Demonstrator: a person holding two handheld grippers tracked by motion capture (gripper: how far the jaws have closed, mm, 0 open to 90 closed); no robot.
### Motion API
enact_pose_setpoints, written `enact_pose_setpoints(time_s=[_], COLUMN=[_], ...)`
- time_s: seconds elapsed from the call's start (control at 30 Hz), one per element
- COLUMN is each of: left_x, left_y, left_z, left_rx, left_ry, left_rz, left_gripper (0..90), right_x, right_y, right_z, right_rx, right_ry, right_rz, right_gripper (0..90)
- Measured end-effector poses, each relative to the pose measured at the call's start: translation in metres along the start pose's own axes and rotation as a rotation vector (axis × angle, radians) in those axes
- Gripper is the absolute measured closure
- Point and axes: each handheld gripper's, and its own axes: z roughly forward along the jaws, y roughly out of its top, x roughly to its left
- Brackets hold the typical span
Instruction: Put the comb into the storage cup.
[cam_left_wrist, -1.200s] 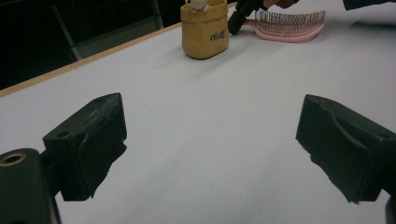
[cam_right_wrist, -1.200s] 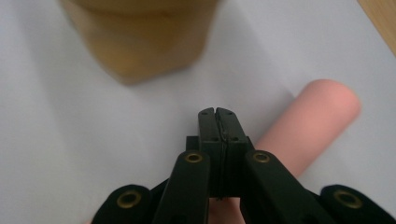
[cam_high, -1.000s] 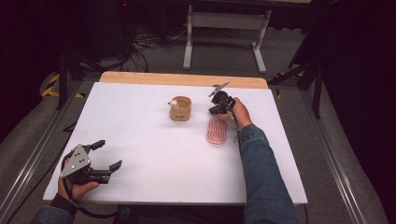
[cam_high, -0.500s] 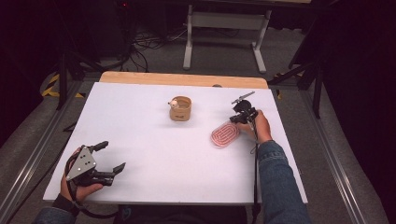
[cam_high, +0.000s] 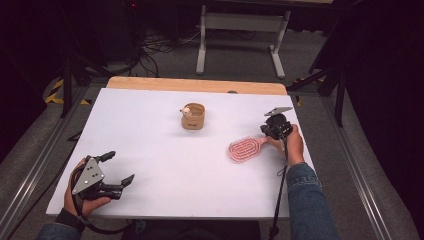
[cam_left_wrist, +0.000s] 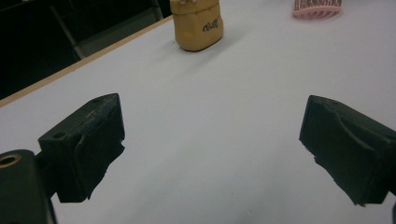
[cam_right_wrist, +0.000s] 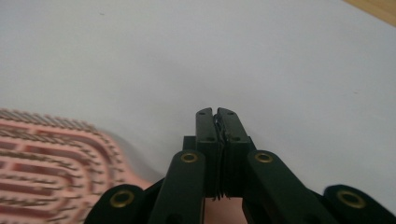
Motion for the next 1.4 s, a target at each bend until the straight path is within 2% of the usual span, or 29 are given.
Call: enact_pose_setpoints(time_s=[0.03, 0.1, 0.13, 0.2, 0.27, 0.43, 0.53, 0.6, 0.8, 0.87, 1.0, 1.13, 1.23, 1.3, 1.37, 1.4], left_x=[0.000, 0.000, 0.001, 0.001, 0.001, 0.000, -0.001, -0.001, -0.003, -0.003, -0.003, -0.004, -0.004, -0.005, -0.005, -0.005], left_y=[0.000, -0.001, -0.001, -0.002, -0.002, -0.002, -0.001, -0.002, -0.002, -0.002, -0.001, 0.000, 0.000, 0.000, 0.000, 0.000], left_z=[0.001, 0.002, 0.002, 0.002, 0.002, 0.001, 0.001, 0.001, 0.003, 0.004, 0.004, 0.005, 0.006, 0.007, 0.007, 0.007], left_rx=[0.000, 0.005, -0.001, 0.000, 0.002, 0.007, 0.009, 0.008, 0.022, 0.023, 0.025, 0.025, 0.029, 0.025, 0.031, 0.031], left_ry=[-0.002, -0.008, -0.012, -0.012, -0.015, -0.016, -0.016, -0.019, -0.027, -0.032, -0.030, -0.032, -0.036, -0.039, -0.040, -0.041], left_rz=[-0.001, 0.000, -0.004, -0.007, -0.009, 0.002, 0.002, 0.002, 0.006, 0.006, 0.007, 0.013, 0.016, 0.014, 0.021, 0.019], left_gripper=[7.6, 7.6, 7.6, 7.6, 7.6, 7.6, 7.6, 7.6, 7.5, 7.5, 7.5, 7.5, 7.5, 7.5, 7.5, 7.5], right_x=[0.000, -0.008, -0.014, -0.016, -0.020, -0.020, -0.020, -0.015, -0.008, 0.000, 0.006, 0.022, 0.029, 0.034, 0.044, 0.044], right_y=[0.000, -0.004, -0.009, -0.010, -0.014, -0.015, -0.019, -0.028, -0.045, -0.055, -0.063, -0.072, -0.075, -0.076, -0.076, -0.076], right_z=[0.000, 0.006, 0.008, 0.009, 0.008, 0.000, -0.005, -0.014, -0.028, -0.036, -0.043, -0.052, -0.055, -0.058, -0.060, -0.060], right_rx=[0.000, 0.065, 0.082, 0.088, 0.082, 0.143, 0.150, 0.152, 0.127, 0.104, 0.084, 0.069, 0.063, 0.058, 0.063, 0.063], right_ry=[0.000, -0.050, -0.061, -0.067, -0.053, -0.044, -0.016, 0.029, 0.068, 0.079, 0.103, 0.149, 0.152, 0.183, 0.195, 0.195], right_rz=[0.000, -0.025, -0.001, 0.005, 0.027, 0.037, 0.055, 0.050, 0.070, 0.048, 0.040, 0.015, 0.005, -0.010, -0.045, -0.045], right_gripper=[88.8, 89.8, 89.9, 90.0, 90.0, 90.0, 90.0, 90.0, 90.0, 90.0, 90.0, 90.0, 90.0, 89.9, 89.7, 89.7])
